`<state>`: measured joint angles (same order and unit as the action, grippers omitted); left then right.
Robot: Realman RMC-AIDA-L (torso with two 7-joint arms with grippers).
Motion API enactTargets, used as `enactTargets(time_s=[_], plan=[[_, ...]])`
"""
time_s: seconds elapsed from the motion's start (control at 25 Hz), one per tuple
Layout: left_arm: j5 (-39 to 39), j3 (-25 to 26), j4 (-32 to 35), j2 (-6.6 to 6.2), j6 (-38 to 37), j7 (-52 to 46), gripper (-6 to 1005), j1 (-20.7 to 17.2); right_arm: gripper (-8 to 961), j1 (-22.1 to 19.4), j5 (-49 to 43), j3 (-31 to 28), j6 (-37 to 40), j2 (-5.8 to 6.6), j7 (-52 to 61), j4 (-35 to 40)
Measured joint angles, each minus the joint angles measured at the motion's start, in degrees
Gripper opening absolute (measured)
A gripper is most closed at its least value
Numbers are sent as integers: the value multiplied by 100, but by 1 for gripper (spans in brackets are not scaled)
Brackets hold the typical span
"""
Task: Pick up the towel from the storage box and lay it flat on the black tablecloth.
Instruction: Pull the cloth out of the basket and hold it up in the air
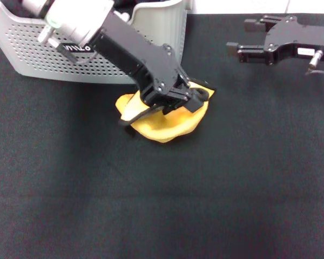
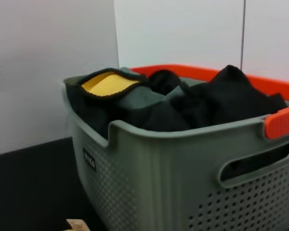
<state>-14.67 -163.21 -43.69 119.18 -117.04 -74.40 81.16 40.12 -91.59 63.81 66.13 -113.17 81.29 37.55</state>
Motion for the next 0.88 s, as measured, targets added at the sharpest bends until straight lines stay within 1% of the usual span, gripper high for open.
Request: enactTargets(time_s=[0.12,0.16,0.2,0.32,0.64,0.88], plan=[[-178,0,-79,3,0,-30,15,234,768,-2,-15,-11,0,-23,0,12],[-178,0,-79,3,0,-30,15,234,769,-7,-11,-18,0,-28,0,17],[-256,0,-358,28,3,-66,15,422,769,-20,1,-30,-1,-41,0,33],[-311,0,-680,43,5,-75,15,614,769,-43,13,-46,-6,-63,0,69],[-514,0,-1344,44,6,-107,15,1154,768,-164,46,-63,3,-65,0,242],[-499,0,-1688,40,6,-85,15,1424,768,-181,46,-62,-14,-64,0,305]])
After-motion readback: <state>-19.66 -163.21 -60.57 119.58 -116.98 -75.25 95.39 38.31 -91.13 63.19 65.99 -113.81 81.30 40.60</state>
